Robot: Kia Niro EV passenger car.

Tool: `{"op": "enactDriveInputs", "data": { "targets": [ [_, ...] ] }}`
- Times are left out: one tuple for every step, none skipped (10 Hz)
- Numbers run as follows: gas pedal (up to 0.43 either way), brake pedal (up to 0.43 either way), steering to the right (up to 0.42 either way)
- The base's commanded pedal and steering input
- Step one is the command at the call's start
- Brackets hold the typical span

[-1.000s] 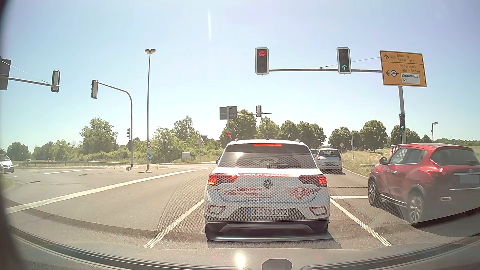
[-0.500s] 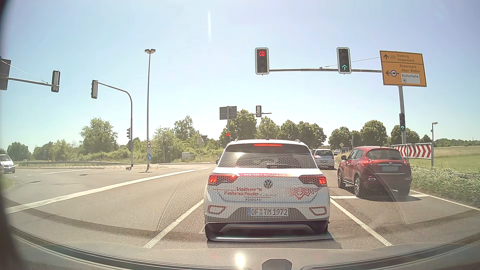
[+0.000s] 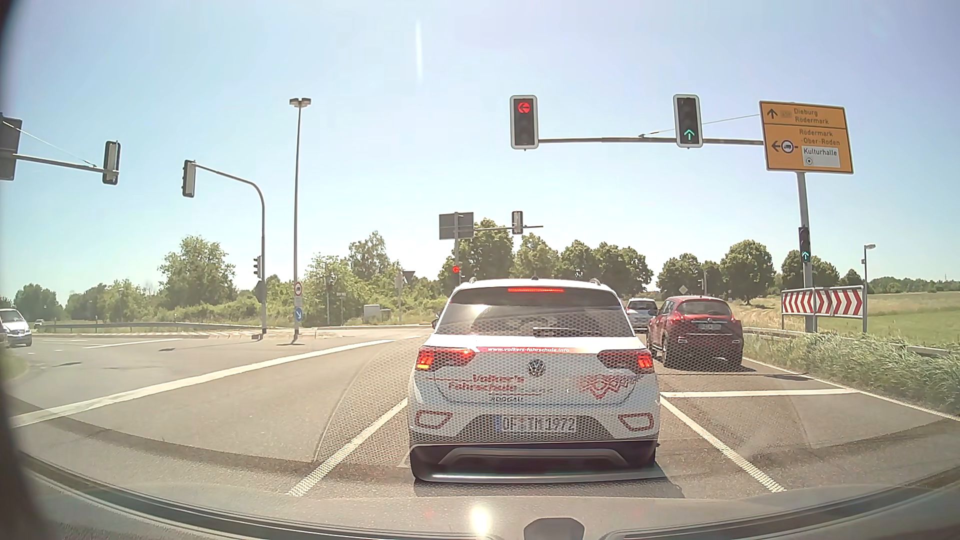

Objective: Follow the waypoints while adhering to traffic rules and regulations

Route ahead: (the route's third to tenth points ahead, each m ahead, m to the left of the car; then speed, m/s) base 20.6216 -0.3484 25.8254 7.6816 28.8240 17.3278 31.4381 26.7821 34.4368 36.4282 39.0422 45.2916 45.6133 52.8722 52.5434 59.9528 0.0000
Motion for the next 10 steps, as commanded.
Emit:
{"op": "enactDriveInputs", "data": {
  "targets": [
    [0.000,0.329,0.029],
    [0.000,0.329,0.028],
    [0.000,0.329,0.029],
    [0.000,0.329,0.029],
    [0.000,0.329,0.029],
    [0.000,0.329,0.029],
    [0.000,0.329,0.029],
    [0.000,0.329,0.028],
    [0.000,0.329,0.029],
    [0.000,0.329,0.028]
  ]
}}
